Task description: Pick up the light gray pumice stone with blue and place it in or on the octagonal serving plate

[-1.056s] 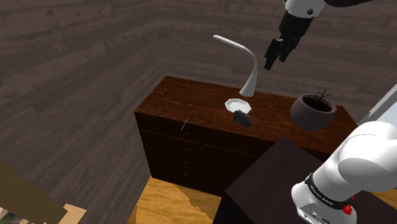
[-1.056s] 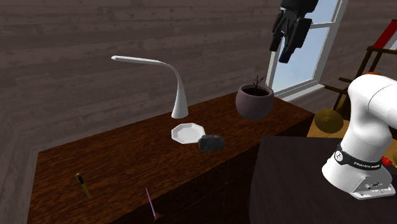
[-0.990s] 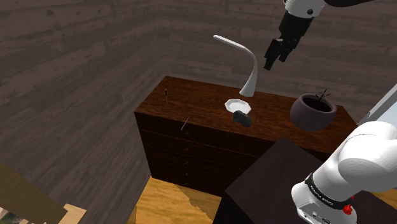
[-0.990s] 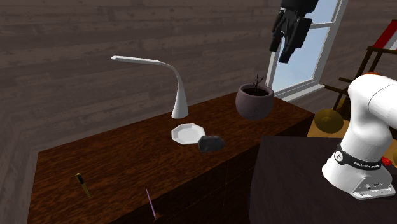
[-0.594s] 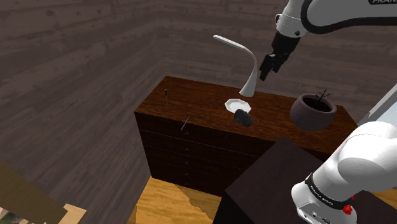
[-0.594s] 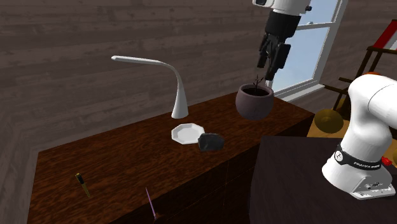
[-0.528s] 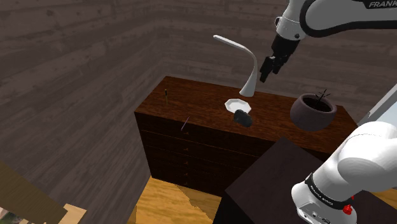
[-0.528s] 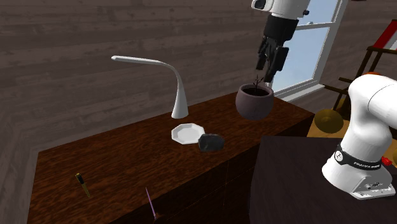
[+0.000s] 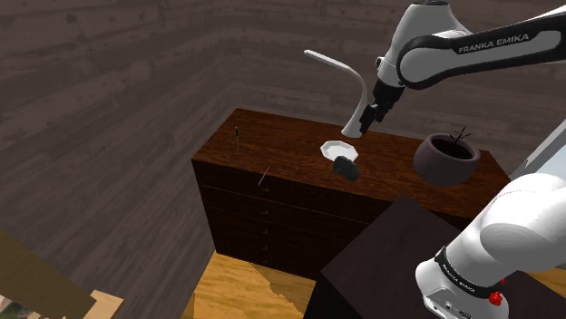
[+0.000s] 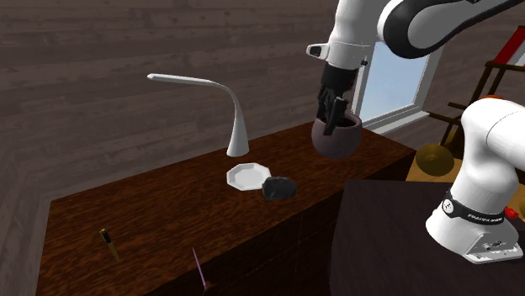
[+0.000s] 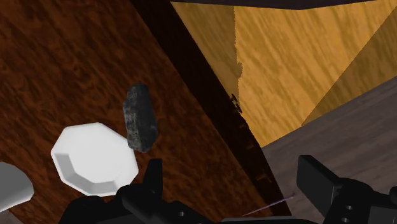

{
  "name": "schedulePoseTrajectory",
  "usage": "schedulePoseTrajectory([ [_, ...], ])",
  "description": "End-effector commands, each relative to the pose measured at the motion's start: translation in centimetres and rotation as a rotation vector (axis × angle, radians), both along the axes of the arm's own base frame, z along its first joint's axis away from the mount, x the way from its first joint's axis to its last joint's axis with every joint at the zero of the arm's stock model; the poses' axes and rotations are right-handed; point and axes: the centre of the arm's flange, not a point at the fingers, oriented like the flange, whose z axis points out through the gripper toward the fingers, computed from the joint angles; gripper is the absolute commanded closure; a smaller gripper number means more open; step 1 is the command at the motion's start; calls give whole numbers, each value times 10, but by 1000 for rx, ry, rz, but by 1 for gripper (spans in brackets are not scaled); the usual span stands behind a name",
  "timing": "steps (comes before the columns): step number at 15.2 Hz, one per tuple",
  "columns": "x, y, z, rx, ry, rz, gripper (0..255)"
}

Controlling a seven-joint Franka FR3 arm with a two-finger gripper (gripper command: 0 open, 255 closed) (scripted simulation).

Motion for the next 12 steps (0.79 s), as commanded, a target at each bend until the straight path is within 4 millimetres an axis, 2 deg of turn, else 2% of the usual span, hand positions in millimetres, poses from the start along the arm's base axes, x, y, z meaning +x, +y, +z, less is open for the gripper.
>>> schedulePoseTrajectory([
  [1,7,-14,-23,2,0,10,0],
  [12,54,-76,-147,15,12,57,0],
])
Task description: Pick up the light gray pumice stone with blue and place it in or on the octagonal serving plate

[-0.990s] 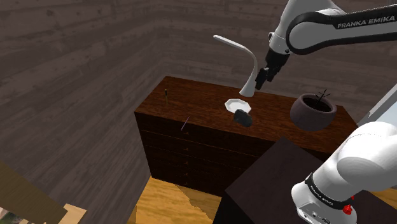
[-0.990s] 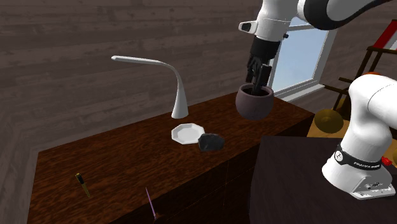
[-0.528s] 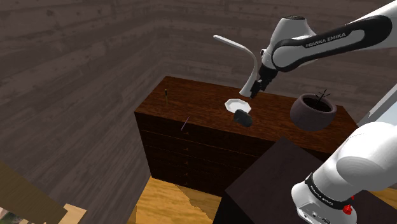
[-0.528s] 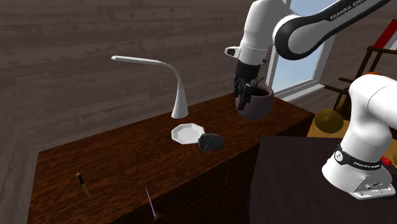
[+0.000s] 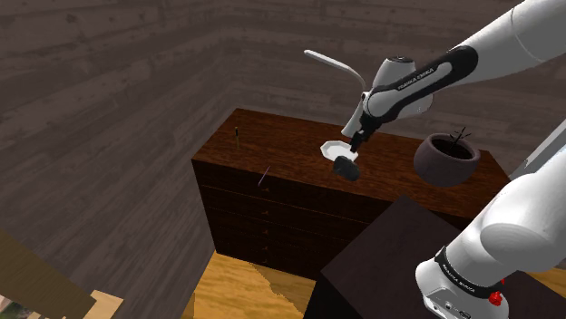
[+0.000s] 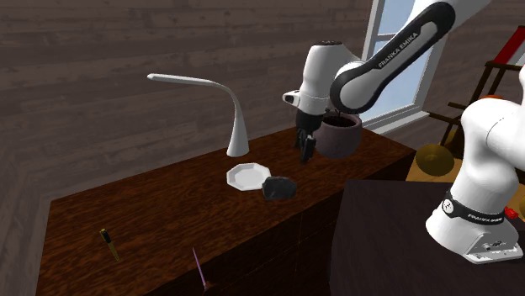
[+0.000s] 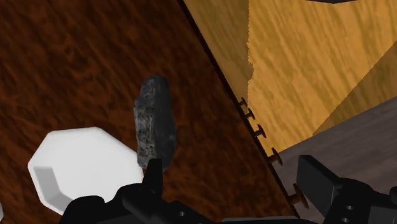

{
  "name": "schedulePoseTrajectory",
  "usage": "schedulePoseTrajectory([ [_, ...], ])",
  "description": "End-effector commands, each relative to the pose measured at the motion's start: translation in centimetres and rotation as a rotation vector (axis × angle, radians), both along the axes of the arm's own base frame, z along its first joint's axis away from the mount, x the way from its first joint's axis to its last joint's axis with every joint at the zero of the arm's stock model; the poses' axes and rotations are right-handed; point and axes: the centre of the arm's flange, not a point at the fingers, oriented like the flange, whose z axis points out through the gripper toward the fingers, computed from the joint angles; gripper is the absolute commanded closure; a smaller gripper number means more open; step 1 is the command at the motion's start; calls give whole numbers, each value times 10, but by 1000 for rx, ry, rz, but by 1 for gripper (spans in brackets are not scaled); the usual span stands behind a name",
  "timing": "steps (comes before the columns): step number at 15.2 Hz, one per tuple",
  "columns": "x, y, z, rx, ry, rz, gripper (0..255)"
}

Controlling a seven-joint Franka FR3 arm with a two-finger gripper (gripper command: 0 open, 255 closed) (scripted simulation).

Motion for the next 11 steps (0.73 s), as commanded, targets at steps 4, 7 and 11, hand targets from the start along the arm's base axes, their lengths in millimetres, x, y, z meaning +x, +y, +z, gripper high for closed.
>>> schedulePoseTrajectory([
  [4,23,-29,-55,5,4,22,0],
  [7,36,-45,-90,8,7,35,0],
  [11,54,-65,-135,13,12,53,0],
])
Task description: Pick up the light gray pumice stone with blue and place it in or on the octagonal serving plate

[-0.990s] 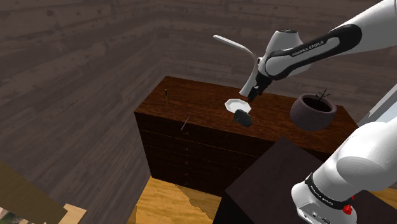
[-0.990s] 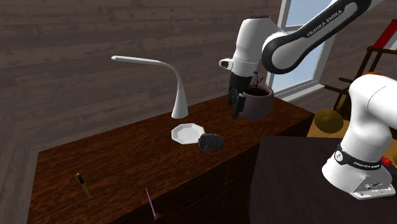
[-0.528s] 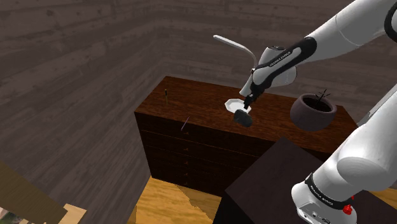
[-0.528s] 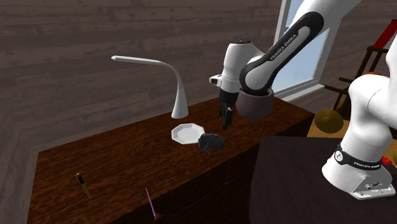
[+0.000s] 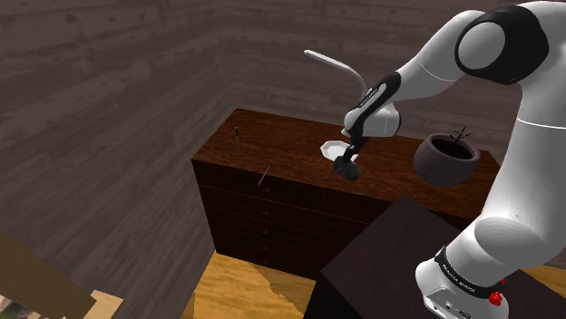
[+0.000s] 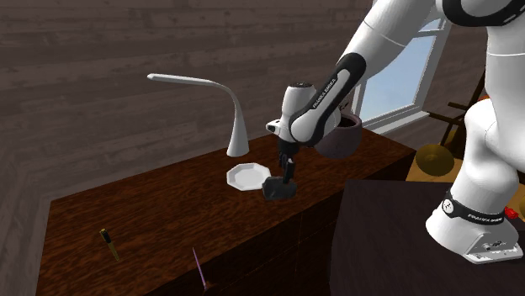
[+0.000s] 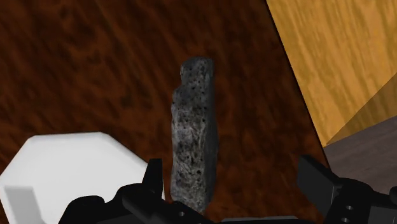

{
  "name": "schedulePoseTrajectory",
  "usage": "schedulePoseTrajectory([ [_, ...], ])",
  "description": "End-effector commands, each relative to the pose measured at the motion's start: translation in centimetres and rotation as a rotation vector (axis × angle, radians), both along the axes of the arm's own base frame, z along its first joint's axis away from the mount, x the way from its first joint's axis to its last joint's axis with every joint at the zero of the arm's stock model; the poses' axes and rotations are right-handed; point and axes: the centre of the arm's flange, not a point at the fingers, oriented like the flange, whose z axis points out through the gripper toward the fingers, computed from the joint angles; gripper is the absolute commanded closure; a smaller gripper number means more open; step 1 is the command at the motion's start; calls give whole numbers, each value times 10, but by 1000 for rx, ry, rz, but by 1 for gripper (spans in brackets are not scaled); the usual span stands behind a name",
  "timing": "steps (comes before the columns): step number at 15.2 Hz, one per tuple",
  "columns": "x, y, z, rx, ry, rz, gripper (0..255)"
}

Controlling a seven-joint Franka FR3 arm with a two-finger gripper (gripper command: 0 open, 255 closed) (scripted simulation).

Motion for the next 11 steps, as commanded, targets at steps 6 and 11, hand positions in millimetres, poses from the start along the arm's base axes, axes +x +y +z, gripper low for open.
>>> schedulePoseTrajectory([
  [6,8,-6,-41,2,0,5,0],
  [11,10,-7,-54,2,0,5,0],
])
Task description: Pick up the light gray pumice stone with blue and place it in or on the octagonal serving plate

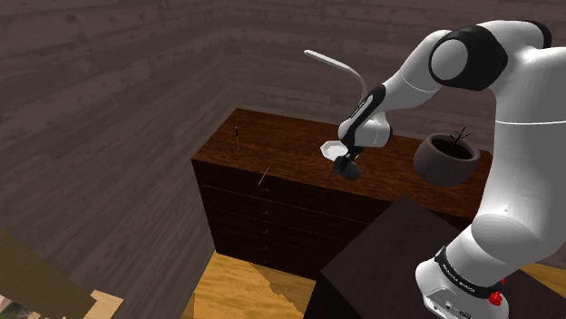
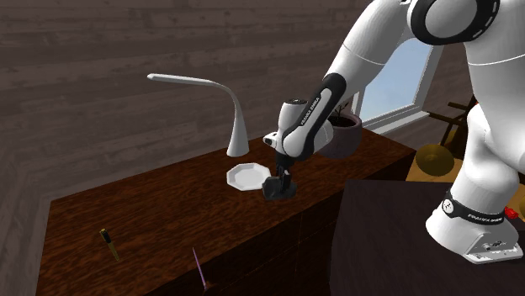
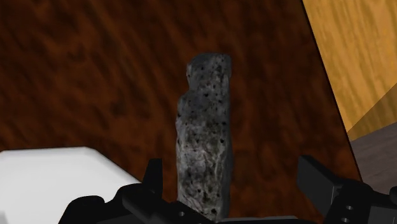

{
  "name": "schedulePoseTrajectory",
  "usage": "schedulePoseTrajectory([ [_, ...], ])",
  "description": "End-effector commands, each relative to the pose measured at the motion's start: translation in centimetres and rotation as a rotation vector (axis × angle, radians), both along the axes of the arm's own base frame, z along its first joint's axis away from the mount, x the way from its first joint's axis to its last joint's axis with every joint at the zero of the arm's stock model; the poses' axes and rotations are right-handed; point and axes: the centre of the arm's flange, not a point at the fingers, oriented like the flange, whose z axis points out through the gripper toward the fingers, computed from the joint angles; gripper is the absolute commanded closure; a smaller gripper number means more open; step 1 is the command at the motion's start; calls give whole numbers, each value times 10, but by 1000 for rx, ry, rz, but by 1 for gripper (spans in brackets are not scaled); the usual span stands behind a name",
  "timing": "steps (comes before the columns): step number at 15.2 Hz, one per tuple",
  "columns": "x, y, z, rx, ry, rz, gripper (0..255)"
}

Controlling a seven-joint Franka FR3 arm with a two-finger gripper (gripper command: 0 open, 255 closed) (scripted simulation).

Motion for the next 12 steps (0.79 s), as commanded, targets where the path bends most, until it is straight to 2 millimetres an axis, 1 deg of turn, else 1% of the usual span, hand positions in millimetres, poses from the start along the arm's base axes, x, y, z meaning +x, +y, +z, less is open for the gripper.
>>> schedulePoseTrajectory([
  [1,0,0,-1,0,0,0,0],
  [5,0,0,-1,0,0,0,0],
  [6,0,0,-1,0,0,0,255],
  [12,0,0,-1,0,0,0,255],
])
